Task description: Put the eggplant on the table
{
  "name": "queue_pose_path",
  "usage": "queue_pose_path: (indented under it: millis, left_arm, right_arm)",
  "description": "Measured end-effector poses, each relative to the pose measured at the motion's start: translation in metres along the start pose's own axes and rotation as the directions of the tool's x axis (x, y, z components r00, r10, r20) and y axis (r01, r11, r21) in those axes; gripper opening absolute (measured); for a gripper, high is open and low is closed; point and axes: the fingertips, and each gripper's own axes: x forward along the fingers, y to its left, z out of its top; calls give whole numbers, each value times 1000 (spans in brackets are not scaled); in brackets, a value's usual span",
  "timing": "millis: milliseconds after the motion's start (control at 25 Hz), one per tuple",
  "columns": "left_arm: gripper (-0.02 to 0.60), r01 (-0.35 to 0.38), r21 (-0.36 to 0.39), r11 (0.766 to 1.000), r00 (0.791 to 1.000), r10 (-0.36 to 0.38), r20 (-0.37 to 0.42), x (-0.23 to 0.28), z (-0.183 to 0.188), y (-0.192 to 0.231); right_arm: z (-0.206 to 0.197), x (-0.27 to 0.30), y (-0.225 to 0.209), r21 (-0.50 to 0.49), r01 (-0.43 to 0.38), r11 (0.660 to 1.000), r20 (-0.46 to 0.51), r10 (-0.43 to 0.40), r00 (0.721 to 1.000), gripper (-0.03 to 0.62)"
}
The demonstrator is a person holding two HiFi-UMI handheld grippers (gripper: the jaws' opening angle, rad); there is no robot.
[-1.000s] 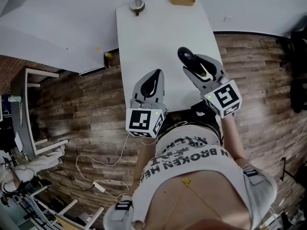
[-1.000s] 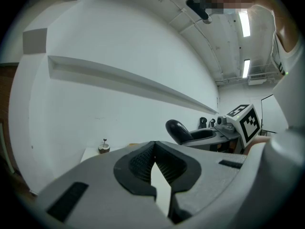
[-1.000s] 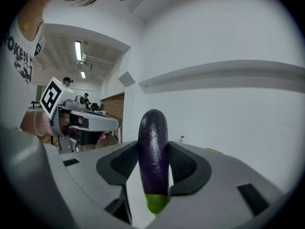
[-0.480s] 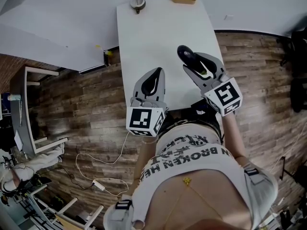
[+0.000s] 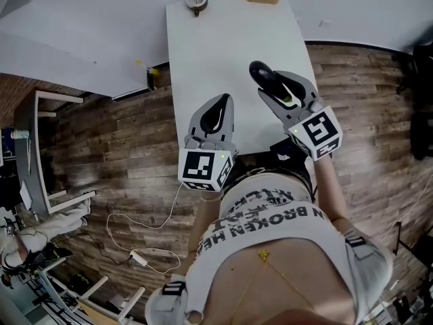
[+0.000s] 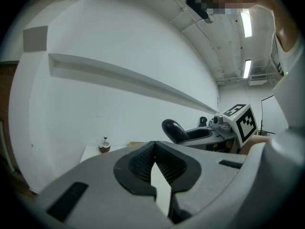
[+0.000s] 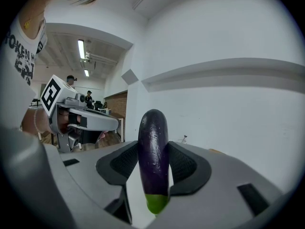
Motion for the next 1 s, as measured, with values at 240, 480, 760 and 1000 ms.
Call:
queue_pose_path:
  millis: [240,480,760,1000]
  left_arm:
    - [6,-7,-11,1000,1000,7,-13,0,-5,6]
    - [6,-20,-26,999,999,20,-26,0,-11,12]
    - [6,-41,-38,998,999,40,-36,-6,-17,18]
    - [6,-55,-58,997,997,52,-50,-9,-25,22]
  right_arm:
    - [-4,10,2,1,-18,1000,-14,18,1000,198]
    - [-20,24,3,-32,-37,999,-71,34,997,198]
    - [-50,37,11,-54,-68,996,-153,59,987,198]
    - [-79,48,17,-74,-97,993,-229,77,970,198]
